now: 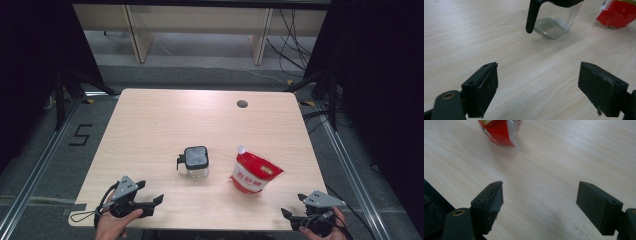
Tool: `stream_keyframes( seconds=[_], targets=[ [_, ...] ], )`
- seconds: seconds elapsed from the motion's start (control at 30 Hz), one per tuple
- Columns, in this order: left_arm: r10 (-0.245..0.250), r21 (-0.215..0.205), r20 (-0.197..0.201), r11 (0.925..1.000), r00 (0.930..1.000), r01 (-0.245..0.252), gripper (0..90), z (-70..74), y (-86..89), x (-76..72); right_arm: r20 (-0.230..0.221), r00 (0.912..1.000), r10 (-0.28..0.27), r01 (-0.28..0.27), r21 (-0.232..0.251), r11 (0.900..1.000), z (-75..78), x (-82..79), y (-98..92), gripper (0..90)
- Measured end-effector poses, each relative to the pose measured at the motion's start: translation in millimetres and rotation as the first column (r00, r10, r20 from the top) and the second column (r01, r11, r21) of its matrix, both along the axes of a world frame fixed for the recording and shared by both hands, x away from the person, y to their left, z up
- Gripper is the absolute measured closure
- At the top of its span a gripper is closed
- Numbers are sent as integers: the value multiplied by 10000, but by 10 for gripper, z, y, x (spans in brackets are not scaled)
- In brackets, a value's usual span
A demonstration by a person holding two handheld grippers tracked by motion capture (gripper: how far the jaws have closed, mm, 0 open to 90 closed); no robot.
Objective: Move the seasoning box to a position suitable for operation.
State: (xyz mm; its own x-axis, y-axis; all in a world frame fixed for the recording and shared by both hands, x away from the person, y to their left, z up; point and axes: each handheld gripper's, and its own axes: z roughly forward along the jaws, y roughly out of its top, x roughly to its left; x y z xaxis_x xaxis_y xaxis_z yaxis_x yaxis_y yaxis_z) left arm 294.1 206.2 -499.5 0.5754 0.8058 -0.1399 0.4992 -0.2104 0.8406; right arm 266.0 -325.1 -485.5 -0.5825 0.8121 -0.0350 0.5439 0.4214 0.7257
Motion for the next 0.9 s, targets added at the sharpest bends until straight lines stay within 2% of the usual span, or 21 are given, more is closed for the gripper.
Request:
stream_keyframes(
  seconds=[0.03,0.07,0.1,0.13,0.2,0.33,0.4,0.43,0.5,0.57,0.6,0.63,0.77,0.9],
  targets=[
    [-111,102,82,9999,9999,110,157,1,7,7,22,10000,11,-11,-29,10000,1,1,-4,224],
    [-115,96,89,9999,9999,114,157,1,7,6,-150,9998,-137,139,135,9998,8,-13,9,224],
    [-115,96,89,9999,9999,114,157,1,7,6,-73,9999,-79,80,65,9999,10,-8,2,224],
    [-101,-81,110,9999,9999,102,157,-2,-4,6,-40,9999,-111,111,103,9999,3,-13,8,224],
    [-58,-40,100,10000,9999,58,157,3,-4,3,99,9999,17,-16,-89,10000,14,-1,-9,224],
    [-103,-178,78,9998,9999,104,160,10,-7,23,18,10000,-63,63,-31,10000,18,-7,1,224],
    [80,-274,57,9996,10000,-79,161,20,-33,42,45,10000,-84,84,-17,10000,8,-7,2,224],
    [15,-230,214,9997,9998,-10,166,29,-53,70,-215,9994,-255,258,169,9995,1,-23,20,224],
    [1,-129,372,9999,9993,4,170,41,-82,93,-70,9998,-208,208,117,9997,-1,-16,15,224],
    [-11,-226,413,9997,9991,21,171,39,-112,117,43,10000,83,-83,17,10000,-7,10,1,224],
    [23,-235,433,9997,9991,-13,172,40,-128,125,48,10000,75,-75,5,10000,-9,10,2,224],
    [-87,-74,500,9999,9987,91,173,43,-127,139,47,10000,86,-86,-8,10000,-9,9,2,225],
    [-5,-302,487,9995,9988,20,174,36,-171,193,-84,10000,29,-29,64,10000,0,2,8,225],
    [-152,-154,595,9998,9981,161,176,41,-187,255,-100,9999,45,-44,58,10000,-2,3,9,225]
  ],
)
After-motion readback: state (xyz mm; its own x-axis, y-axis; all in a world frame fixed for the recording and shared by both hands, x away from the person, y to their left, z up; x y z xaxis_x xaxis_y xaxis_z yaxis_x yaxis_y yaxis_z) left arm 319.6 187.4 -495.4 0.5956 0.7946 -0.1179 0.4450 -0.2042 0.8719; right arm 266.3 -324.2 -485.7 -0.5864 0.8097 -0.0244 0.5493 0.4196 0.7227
